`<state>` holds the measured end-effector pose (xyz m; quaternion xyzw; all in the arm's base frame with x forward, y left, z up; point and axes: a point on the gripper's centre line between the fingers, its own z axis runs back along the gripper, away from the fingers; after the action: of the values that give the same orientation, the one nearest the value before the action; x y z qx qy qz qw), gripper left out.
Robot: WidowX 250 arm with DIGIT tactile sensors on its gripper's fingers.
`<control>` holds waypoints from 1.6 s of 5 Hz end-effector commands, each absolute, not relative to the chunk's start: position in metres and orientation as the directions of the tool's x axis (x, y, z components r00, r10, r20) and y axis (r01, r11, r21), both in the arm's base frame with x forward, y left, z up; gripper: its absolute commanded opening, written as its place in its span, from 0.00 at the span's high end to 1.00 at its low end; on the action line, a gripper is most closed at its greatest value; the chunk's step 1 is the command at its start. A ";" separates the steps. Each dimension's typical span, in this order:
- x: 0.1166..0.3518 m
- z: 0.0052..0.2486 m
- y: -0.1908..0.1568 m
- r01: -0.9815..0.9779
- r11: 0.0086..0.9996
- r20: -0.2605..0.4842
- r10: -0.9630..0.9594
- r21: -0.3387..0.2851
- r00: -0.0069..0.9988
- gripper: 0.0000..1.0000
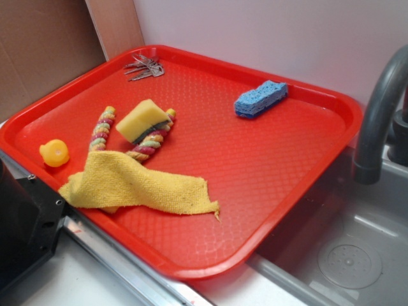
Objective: Grab the silver keys.
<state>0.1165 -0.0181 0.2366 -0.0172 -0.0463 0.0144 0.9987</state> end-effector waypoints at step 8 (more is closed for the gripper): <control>0.225 0.162 0.100 -0.824 0.497 0.219 0.866 -0.272 0.451 0.00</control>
<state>0.2273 0.0864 0.1464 -0.0625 -0.1393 0.4926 0.8567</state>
